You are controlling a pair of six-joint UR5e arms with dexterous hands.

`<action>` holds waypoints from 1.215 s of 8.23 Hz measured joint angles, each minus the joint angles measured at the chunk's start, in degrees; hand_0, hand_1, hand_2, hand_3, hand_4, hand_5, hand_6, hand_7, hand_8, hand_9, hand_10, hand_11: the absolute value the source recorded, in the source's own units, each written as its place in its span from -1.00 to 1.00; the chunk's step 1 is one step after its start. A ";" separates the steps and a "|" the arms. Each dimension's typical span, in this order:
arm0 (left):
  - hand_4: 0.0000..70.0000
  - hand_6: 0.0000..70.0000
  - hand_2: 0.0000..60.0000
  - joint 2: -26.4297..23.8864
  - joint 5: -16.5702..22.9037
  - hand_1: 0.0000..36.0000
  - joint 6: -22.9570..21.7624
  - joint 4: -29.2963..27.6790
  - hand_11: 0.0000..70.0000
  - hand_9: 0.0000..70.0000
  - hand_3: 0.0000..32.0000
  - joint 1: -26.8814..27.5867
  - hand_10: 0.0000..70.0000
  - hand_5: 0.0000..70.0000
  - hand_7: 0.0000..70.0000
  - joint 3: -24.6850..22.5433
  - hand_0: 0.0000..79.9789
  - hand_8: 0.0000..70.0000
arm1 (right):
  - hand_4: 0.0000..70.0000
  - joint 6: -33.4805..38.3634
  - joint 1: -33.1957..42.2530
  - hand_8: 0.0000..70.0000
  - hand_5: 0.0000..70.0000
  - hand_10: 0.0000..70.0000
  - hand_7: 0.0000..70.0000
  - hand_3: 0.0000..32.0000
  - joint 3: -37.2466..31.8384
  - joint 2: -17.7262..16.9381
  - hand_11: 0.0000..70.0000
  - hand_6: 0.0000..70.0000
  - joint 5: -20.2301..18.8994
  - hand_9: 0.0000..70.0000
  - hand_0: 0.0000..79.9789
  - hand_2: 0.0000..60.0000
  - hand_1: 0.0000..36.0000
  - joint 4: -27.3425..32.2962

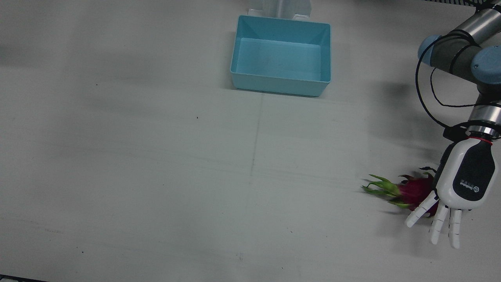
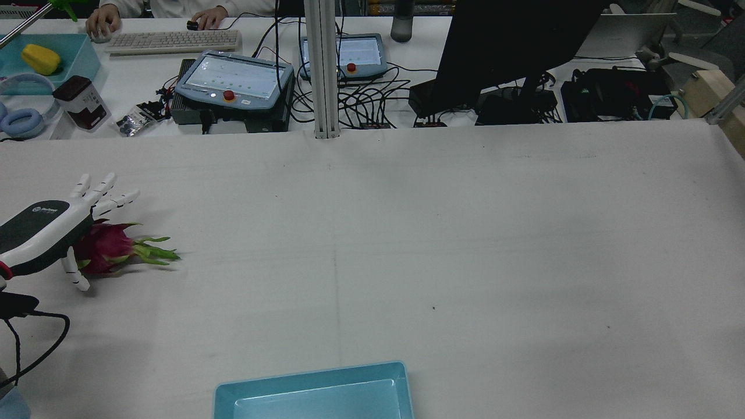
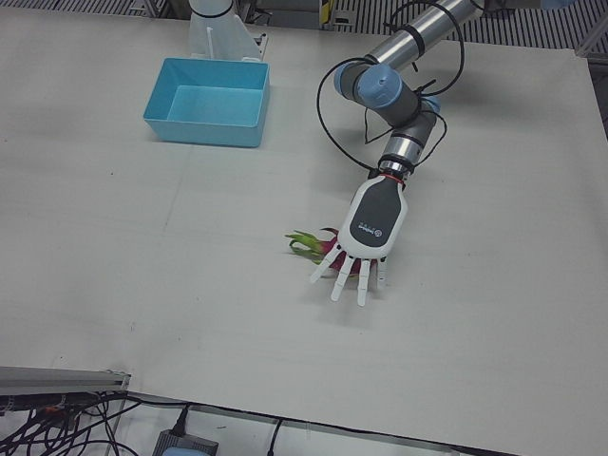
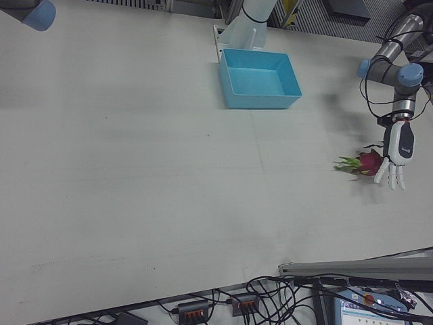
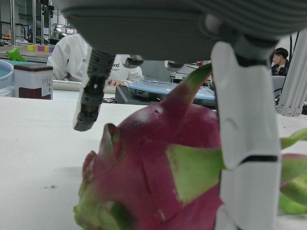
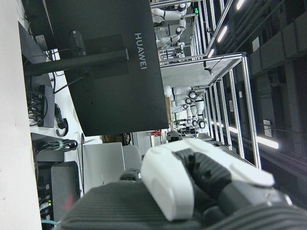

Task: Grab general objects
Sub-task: 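Move the left hand down to the pink dragon fruit, then close the left hand's fingers around the dragon fruit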

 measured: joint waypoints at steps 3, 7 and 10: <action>-1.00 -1.00 -1.00 -1.39 -0.88 -0.08 0.07 -0.02 -1.00 -1.00 1.00 1.86 -1.00 -1.00 -1.00 3.74 0.30 -1.00 | -1.00 0.00 0.00 -1.00 -1.00 -1.00 -1.00 -1.00 -0.03 0.00 -1.00 -1.00 0.00 -1.00 -1.00 -1.00 -1.00 0.00; -1.00 -1.00 -0.35 -2.57 -3.49 0.32 -0.11 -0.54 -1.00 -1.00 -0.23 2.06 -1.00 0.88 -0.94 6.46 0.32 -1.00 | -1.00 0.00 0.00 -1.00 -1.00 -1.00 -1.00 -1.00 -0.04 0.00 -1.00 -1.00 0.00 -1.00 -1.00 -1.00 -1.00 0.00; -1.00 -0.83 0.61 -2.72 -4.46 0.48 -0.24 -0.88 -0.87 -0.93 -1.00 2.10 -0.95 1.00 -0.46 6.67 0.26 -1.00 | -1.00 0.00 0.00 -1.00 -1.00 -1.00 -1.00 -1.00 -0.06 0.00 -1.00 -1.00 0.00 -1.00 -1.00 -1.00 -1.00 0.00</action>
